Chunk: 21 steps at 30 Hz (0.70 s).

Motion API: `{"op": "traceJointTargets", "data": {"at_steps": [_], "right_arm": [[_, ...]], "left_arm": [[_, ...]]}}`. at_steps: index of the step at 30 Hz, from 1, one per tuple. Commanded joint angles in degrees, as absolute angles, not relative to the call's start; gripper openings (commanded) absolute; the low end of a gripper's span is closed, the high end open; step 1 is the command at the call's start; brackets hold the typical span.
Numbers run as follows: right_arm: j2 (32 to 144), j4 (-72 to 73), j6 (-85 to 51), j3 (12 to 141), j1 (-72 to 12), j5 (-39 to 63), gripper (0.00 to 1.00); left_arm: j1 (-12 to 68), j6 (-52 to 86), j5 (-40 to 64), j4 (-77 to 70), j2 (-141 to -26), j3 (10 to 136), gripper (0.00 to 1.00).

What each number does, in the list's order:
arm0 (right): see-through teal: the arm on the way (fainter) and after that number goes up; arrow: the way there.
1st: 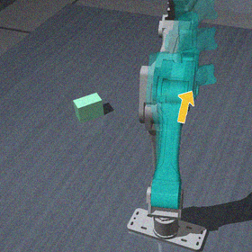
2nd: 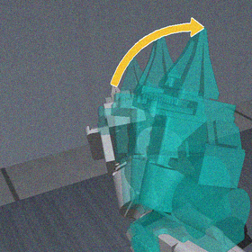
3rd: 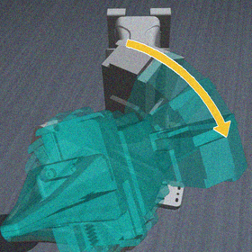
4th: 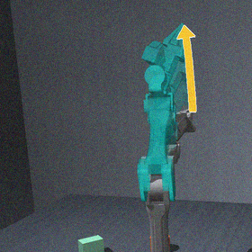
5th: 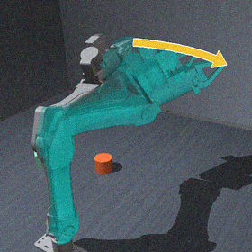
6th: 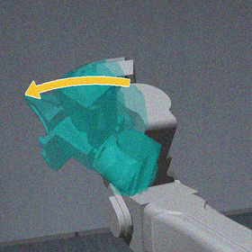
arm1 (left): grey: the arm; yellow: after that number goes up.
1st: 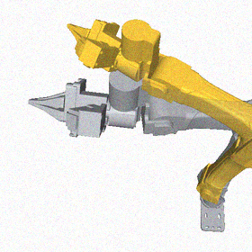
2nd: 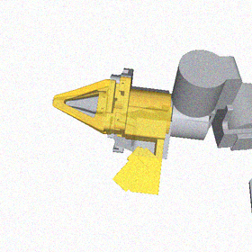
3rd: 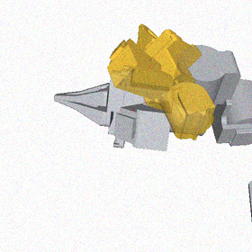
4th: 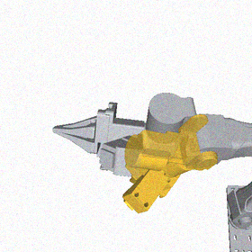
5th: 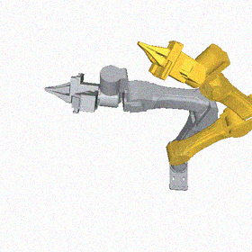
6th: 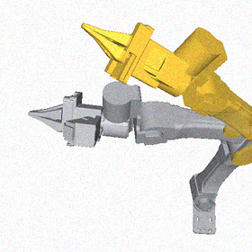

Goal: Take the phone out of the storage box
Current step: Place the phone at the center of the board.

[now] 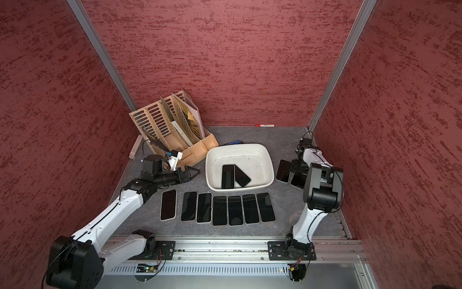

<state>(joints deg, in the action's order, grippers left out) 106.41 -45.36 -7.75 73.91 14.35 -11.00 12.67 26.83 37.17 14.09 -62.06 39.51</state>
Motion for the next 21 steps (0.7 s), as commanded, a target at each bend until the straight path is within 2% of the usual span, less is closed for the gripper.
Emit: {"op": "traceJointTargets", "data": {"at_steps": [1,9,21], "right_arm": [[104.76,-40.07,-2.77,72.07,14.54,-11.49,0.77],[106.56,-36.30,1.64,70.30,14.59,-6.62,0.78],[110.08,-34.99,0.38,69.89,14.20,-2.97,0.79]], "left_arm": [[12.13,28.49,37.57,10.81,-62.66,38.94,1.00],[11.95,30.75,37.42,8.99,-63.02,38.50,1.00],[11.87,31.11,35.97,12.30,-59.97,38.67,1.00]]}}
